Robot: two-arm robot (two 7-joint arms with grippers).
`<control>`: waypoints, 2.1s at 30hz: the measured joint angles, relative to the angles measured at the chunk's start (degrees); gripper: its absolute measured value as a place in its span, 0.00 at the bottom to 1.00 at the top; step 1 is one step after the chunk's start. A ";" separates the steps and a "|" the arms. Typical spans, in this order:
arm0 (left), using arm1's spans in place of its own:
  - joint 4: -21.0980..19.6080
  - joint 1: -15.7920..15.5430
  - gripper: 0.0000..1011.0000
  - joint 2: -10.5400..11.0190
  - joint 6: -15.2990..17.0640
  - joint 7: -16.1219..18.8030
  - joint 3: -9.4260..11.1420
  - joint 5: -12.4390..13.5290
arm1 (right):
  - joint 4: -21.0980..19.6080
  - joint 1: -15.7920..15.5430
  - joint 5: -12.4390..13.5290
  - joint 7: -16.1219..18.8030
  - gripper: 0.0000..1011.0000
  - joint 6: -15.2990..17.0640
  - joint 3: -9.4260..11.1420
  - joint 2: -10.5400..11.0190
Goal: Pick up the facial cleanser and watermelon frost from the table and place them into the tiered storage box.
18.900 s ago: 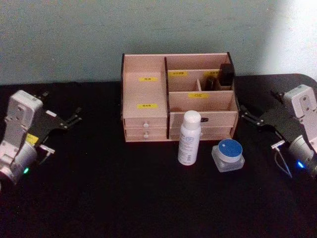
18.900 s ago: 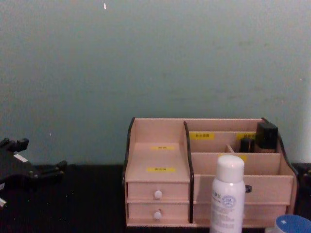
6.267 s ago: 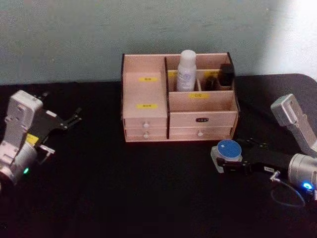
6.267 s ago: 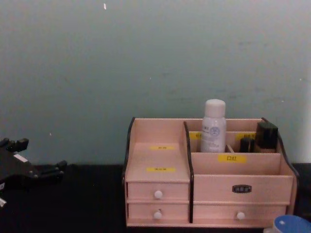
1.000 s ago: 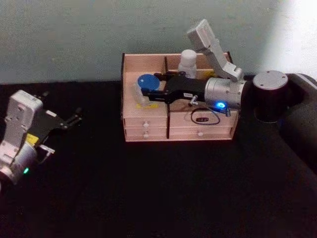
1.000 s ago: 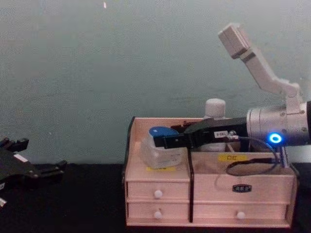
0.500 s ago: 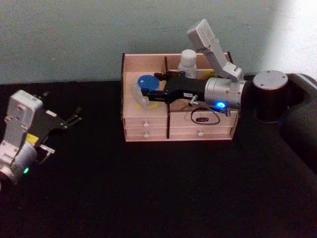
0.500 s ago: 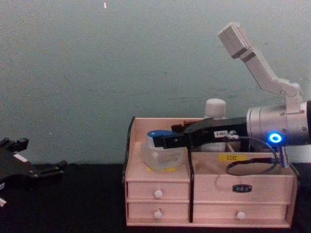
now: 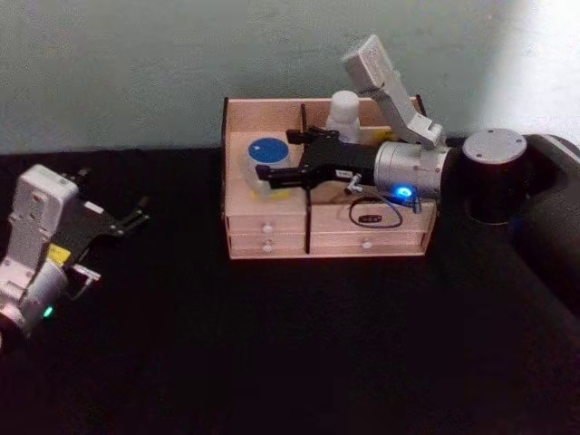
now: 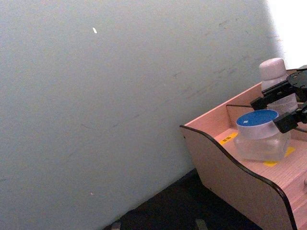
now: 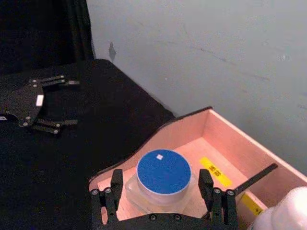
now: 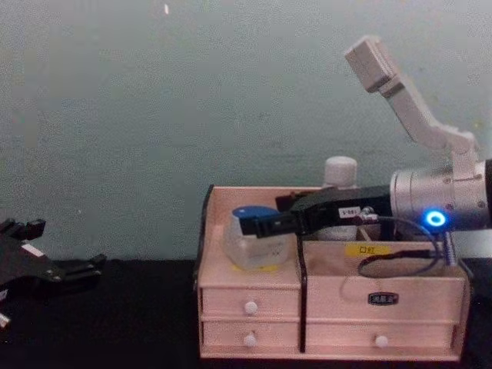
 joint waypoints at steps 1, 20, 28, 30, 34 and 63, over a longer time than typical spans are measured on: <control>0.00 0.00 0.99 0.00 0.00 0.00 0.00 0.00 | -0.30 -0.12 -0.03 -0.08 0.99 -0.04 0.06 0.11; 0.00 0.00 0.99 0.00 0.00 0.00 0.00 0.00 | -29.39 -14.43 4.50 -5.21 0.99 4.58 5.72 12.67; 0.00 0.00 0.99 0.00 0.00 0.00 0.00 0.00 | -39.25 -22.76 5.45 -11.67 0.99 6.61 9.68 19.21; 0.00 0.00 0.99 0.00 0.00 0.00 0.00 0.00 | -41.70 -26.21 5.41 -15.74 0.99 6.05 12.31 20.50; 0.00 0.00 0.99 0.00 0.00 0.00 0.00 0.00 | -44.54 -32.23 2.46 -25.36 0.99 3.09 17.41 21.06; 0.00 0.00 0.99 0.00 0.00 0.00 0.00 0.00 | -35.97 -40.81 -10.15 -45.89 0.99 -3.75 22.32 11.16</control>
